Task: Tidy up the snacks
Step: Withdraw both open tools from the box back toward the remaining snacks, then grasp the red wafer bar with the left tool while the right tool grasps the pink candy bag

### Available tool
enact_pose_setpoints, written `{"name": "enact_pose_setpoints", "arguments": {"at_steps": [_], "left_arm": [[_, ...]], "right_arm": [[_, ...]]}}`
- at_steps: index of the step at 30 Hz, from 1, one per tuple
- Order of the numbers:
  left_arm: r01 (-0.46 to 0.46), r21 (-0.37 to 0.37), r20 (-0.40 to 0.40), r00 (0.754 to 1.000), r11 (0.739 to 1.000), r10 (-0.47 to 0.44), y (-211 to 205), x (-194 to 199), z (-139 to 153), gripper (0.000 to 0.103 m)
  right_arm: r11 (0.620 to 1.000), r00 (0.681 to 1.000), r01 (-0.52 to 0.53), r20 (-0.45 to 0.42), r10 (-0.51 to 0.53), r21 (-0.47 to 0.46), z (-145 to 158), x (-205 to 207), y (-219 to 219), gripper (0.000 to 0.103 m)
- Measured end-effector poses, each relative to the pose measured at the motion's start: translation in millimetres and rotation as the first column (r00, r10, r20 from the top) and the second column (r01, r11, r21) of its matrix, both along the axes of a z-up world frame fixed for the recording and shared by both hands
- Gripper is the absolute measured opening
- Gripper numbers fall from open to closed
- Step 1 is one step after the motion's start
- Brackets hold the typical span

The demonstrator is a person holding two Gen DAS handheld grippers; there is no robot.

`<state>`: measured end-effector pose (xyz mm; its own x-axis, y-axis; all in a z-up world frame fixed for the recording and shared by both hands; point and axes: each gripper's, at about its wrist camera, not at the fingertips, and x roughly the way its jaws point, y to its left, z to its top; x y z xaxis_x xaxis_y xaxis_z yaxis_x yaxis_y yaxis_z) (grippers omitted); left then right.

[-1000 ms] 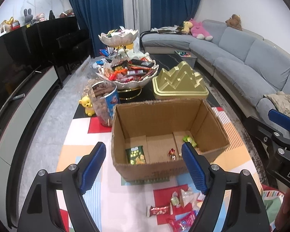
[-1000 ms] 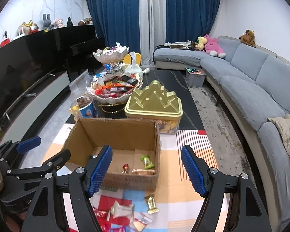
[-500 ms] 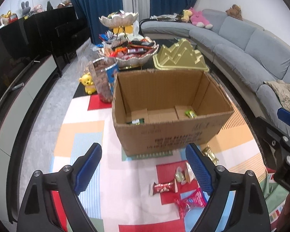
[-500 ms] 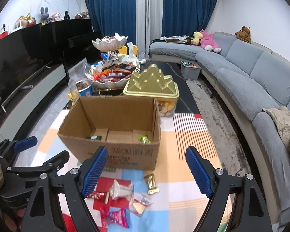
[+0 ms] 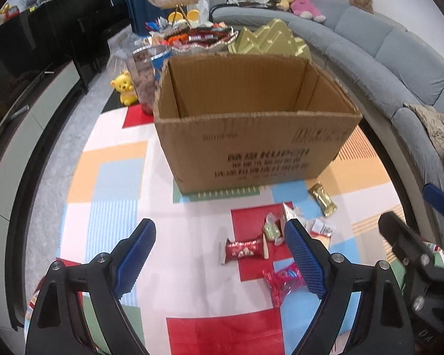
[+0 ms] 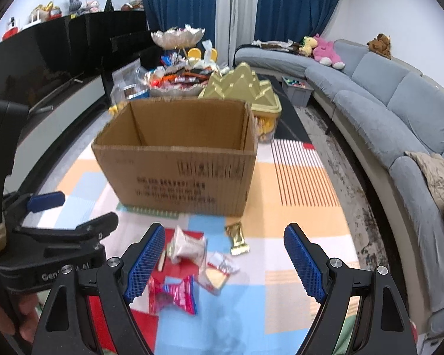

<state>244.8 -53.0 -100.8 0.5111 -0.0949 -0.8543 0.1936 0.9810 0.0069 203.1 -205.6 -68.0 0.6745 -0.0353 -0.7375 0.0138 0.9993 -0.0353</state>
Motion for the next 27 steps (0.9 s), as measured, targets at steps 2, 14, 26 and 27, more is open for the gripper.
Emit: {"name": "enact_pose_setpoints", "arguments": {"at_steps": [2, 14, 26, 27], "left_arm": [[0.004, 0.003, -0.014, 1.000, 1.000, -0.004, -1, 0, -5, 0.089], [0.023, 0.003, -0.111, 0.994, 1.000, -0.023, -3, 6, -39, 0.089], [0.054, -0.001, -0.194, 0.979, 0.999, -0.053, -13, 22, -70, 0.089], [0.058, -0.003, -0.205, 0.977, 0.998, -0.057, -14, 24, -74, 0.089]], "right_arm": [[1.000, 1.000, -0.003, -0.021, 0.003, 0.001, -8, -3, 1, 0.083], [1.000, 0.993, -0.031, -0.116, 0.031, 0.007, -42, -10, 11, 0.083], [0.997, 0.974, -0.065, -0.216, 0.071, 0.037, -78, -5, 25, 0.083], [0.997, 0.972, -0.068, -0.221, 0.075, 0.040, -80, -4, 26, 0.083]]}}
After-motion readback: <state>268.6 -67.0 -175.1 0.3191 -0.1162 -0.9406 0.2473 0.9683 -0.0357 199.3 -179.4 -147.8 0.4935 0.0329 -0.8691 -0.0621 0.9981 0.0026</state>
